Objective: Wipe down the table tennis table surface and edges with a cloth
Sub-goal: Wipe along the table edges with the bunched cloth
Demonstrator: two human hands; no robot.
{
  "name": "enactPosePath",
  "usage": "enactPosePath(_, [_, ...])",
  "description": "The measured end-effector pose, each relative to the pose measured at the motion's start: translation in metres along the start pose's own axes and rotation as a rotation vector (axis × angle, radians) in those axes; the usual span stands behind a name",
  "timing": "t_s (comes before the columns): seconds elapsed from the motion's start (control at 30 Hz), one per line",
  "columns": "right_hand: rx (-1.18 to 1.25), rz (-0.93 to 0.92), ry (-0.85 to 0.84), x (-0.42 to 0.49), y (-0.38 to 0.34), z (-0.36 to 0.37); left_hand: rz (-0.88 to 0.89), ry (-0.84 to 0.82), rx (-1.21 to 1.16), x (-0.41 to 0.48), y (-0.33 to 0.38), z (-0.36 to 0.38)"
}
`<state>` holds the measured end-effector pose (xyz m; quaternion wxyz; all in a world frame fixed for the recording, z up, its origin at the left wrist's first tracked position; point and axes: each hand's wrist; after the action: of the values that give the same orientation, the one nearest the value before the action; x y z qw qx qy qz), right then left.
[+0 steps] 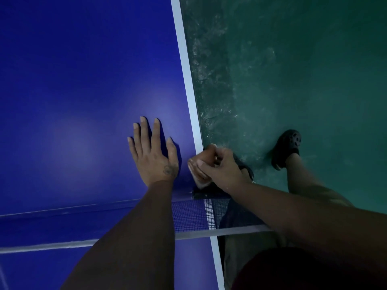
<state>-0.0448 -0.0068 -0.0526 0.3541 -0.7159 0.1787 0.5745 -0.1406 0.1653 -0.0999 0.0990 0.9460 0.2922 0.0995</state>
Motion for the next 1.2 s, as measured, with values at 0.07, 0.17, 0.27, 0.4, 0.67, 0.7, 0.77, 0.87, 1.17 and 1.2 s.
enactPosePath(0.07, [-0.046,-0.018,-0.022,0.004,-0.003,0.007,0.001,-0.005,0.001,0.000,0.000,-0.001])
enactPosePath(0.17, [-0.048,-0.027,-0.043,0.007,-0.002,0.022,0.009,0.001,0.001,0.001,-0.001,0.000])
enactPosePath(0.27, [0.058,-0.043,-0.019,0.008,0.000,0.034,0.011,0.001,0.005,0.001,-0.001,0.001])
enactPosePath(0.4, [-0.090,-0.120,0.160,0.019,-0.023,0.039,0.012,-0.004,0.000,0.000,-0.001,0.001])
enactPosePath(0.67, [-0.203,-0.183,0.126,0.057,-0.106,0.015,0.015,0.005,0.000,0.000,-0.002,0.001])
enactPosePath(0.7, [-0.206,-0.189,0.093,0.053,-0.093,0.014,0.013,0.007,-0.003,-0.001,-0.001,0.000])
enactPosePath(0.77, [-0.196,-0.198,0.041,0.040,-0.061,0.017,0.010,0.009,-0.016,-0.001,-0.002,0.001])
enactPosePath(0.87, [-0.144,-0.169,0.049,0.022,-0.024,0.025,0.006,0.017,-0.026,0.000,-0.001,0.001])
enactPosePath(1.17, [-0.095,-0.215,0.175,0.063,-0.119,0.024,0.000,0.012,-0.036,0.001,0.000,0.000])
enactPosePath(1.2, [-0.132,-0.220,0.188,0.069,-0.136,0.020,-0.002,0.012,-0.035,0.001,0.000,0.000])
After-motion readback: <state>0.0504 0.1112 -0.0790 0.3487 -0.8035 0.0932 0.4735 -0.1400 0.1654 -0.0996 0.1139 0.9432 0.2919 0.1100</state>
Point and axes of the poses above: each hand's wrist, its own x-axis towards the middle knuckle, its own z-axis out of the palm, y = z × x, and after that the axes turned 10 degrees about z, right-handed
